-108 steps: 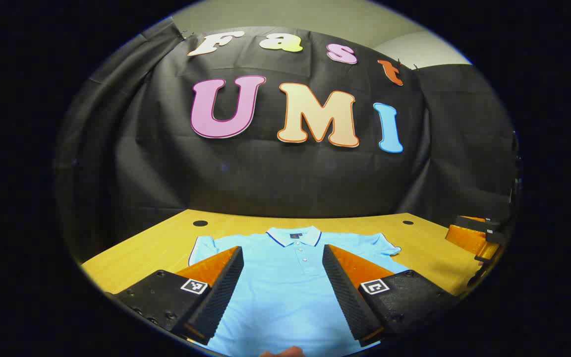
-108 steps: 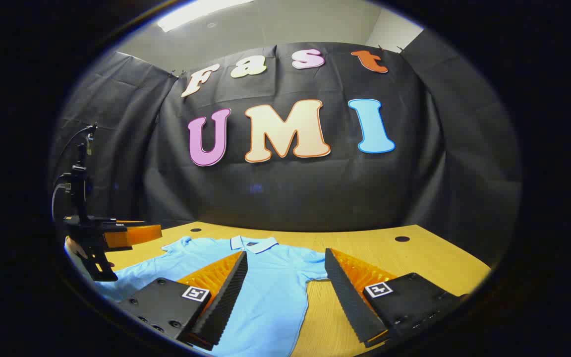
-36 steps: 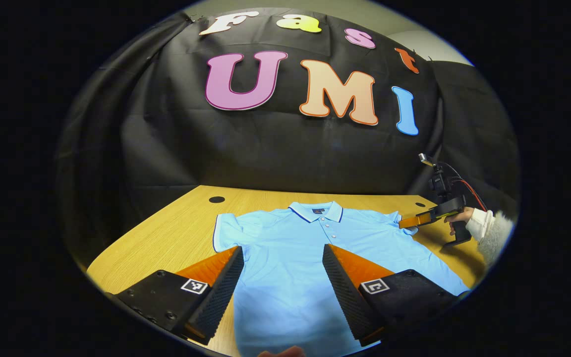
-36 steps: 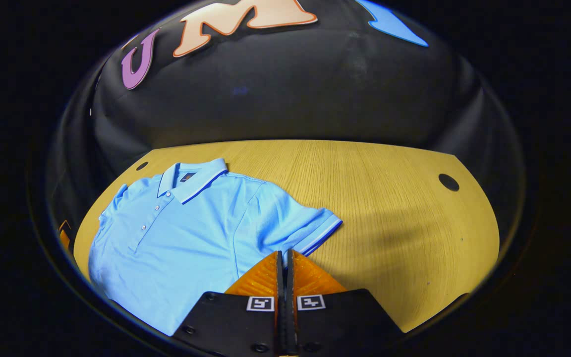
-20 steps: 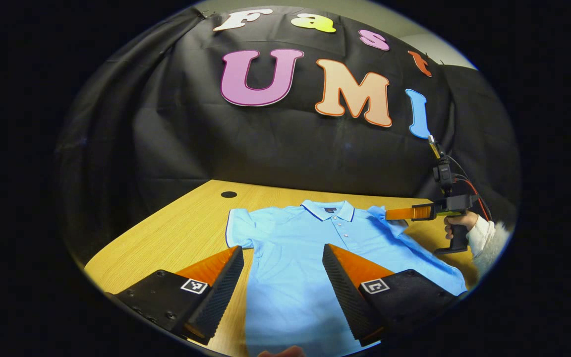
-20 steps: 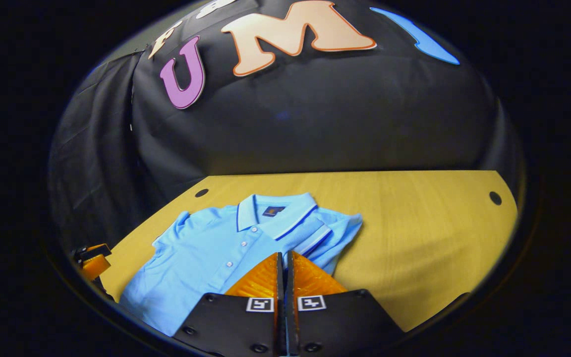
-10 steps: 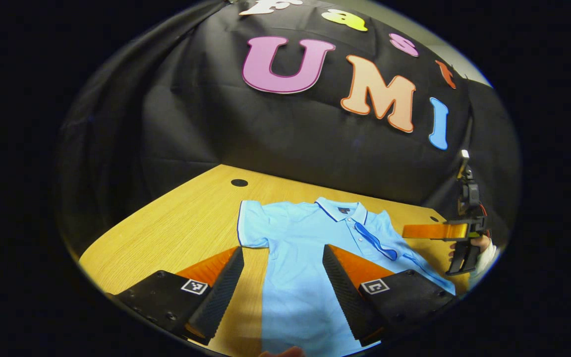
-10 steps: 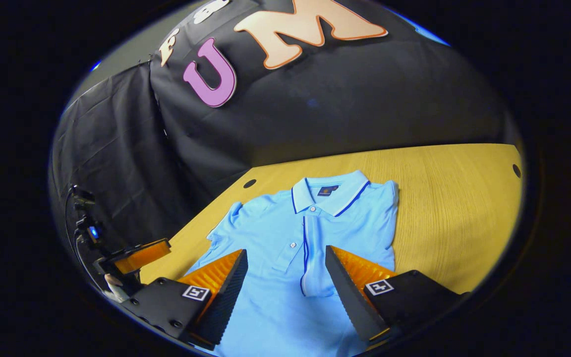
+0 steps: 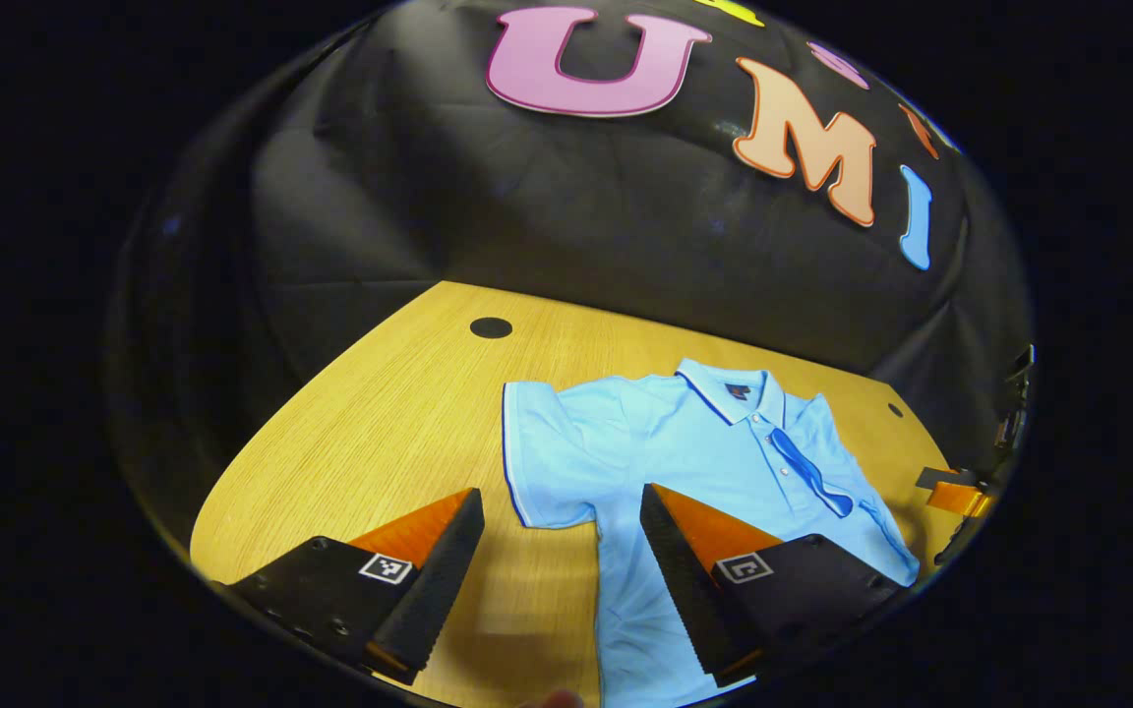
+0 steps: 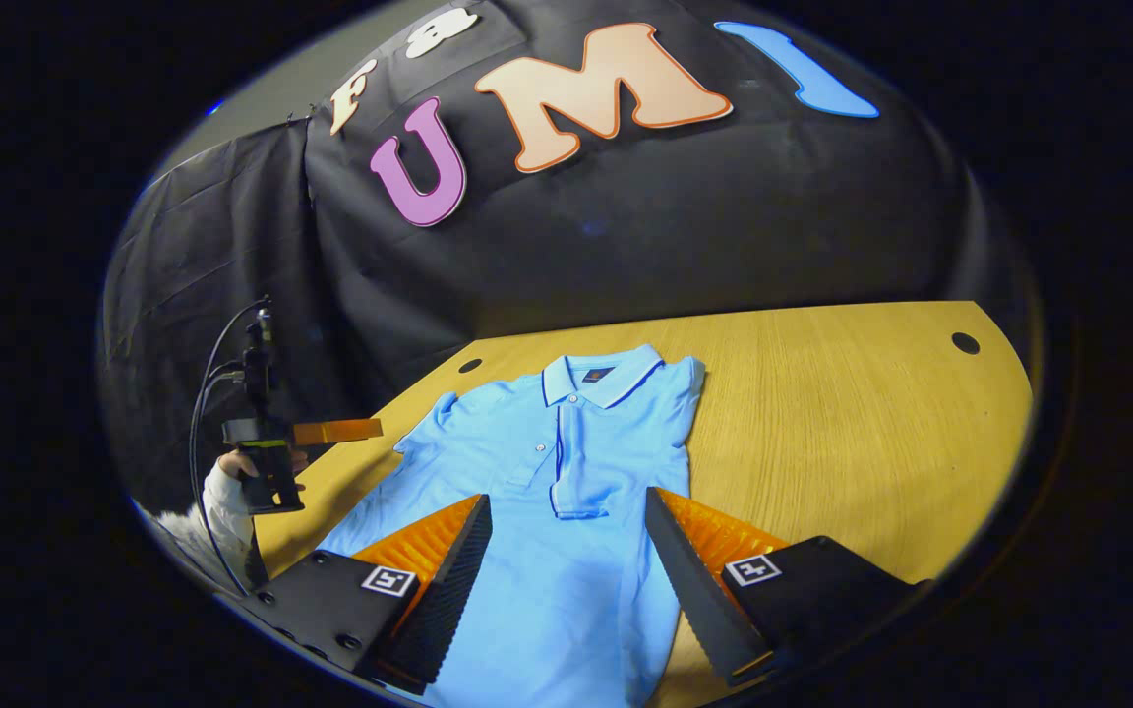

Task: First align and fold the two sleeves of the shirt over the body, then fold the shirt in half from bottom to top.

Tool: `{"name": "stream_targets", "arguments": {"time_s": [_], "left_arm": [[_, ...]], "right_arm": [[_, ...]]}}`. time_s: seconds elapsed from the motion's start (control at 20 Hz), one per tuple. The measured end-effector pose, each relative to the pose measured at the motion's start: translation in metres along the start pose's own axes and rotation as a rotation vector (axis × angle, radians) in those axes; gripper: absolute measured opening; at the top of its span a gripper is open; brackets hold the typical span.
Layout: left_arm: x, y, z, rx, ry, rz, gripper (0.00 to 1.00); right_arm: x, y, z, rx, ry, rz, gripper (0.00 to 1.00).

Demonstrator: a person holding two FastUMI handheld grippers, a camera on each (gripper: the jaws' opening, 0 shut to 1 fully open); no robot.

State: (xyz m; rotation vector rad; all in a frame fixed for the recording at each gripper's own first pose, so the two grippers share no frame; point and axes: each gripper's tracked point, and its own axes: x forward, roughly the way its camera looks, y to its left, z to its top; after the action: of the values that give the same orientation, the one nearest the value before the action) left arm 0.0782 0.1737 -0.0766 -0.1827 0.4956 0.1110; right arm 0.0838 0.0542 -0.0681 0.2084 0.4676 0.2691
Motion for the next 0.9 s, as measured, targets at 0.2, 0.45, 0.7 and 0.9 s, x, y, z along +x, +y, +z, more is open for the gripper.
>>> {"name": "stream_targets", "arguments": {"time_s": [0.2,0.45,0.7,0.9], "left_arm": [[0.034,0.016,0.007,-0.03,0.065,0.026,0.94],[0.06,0.032,-0.002,-0.005,0.175,0.075,0.89],[0.062,0.031,-0.008,0.053,0.222,0.104,0.87],[0.06,0.032,-0.009,0.108,0.221,0.094,0.79]], "right_arm": [[-0.024,-0.01,-0.002,-0.015,-0.032,-0.04,0.98],[-0.044,-0.012,-0.001,-0.001,-0.06,-0.049,0.98],[-0.053,-0.017,-0.002,0.005,-0.063,-0.053,0.98],[-0.056,-0.012,-0.005,0.005,-0.061,-0.037,0.98]]}}
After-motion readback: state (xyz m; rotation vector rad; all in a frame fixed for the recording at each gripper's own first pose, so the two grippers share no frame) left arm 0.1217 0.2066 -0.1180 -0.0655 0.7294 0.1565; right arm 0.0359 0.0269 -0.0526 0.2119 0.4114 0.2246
